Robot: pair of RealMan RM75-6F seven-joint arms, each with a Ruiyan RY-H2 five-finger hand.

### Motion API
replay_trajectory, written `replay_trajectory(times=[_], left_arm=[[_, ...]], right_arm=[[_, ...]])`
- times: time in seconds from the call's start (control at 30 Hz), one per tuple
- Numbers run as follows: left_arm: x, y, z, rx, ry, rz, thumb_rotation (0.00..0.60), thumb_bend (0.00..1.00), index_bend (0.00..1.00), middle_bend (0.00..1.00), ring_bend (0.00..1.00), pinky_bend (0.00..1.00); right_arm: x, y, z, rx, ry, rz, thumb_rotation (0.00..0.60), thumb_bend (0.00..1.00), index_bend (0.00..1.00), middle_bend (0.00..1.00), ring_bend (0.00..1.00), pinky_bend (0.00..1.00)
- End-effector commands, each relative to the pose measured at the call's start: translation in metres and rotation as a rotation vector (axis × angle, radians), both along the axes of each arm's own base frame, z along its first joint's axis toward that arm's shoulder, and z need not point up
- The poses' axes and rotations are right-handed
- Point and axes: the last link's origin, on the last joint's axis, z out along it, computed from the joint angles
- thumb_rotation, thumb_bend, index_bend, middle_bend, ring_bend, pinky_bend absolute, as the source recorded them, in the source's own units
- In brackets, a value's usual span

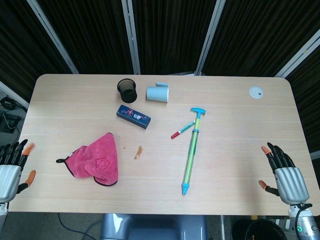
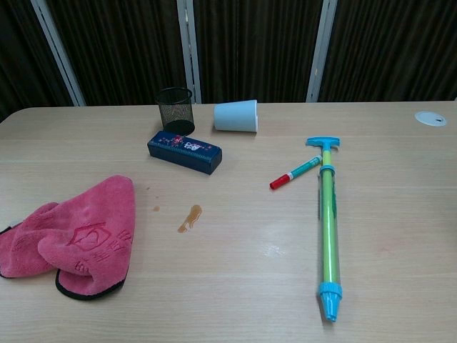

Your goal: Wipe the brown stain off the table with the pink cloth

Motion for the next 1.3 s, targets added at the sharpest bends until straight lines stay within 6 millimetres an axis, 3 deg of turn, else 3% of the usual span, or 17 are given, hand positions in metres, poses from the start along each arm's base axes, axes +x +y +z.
replay_trajectory(times=[0.03, 1.17, 1.3], left_arm=[[0.000, 0.000, 0.000, 0.001, 0.000, 0.001, 0.600, 0.00, 0.00, 0.00, 0.00, 0.00], [-0.003, 0.002, -0.004, -0.060, 0.044, 0.055, 0.600, 0.00, 0.00, 0.00, 0.00, 0.00], [-0.003, 0.009, -0.008, -0.096, 0.063, 0.076, 0.600, 0.00, 0.06, 0.00, 0.00, 0.01]], right_arm=[[0.001, 0.000, 0.000, 0.002, 0.004, 0.005, 0.600, 0.09, 0.03, 0.00, 0.00, 0.17], [-0.001, 0.003, 0.000, 0.018, 0.003, -0.014, 0.600, 0.09, 0.00, 0.00, 0.00, 0.17], [-0.001, 0.003, 0.000, 0.022, 0.001, -0.014, 0.600, 0.10, 0.00, 0.00, 0.00, 0.17]])
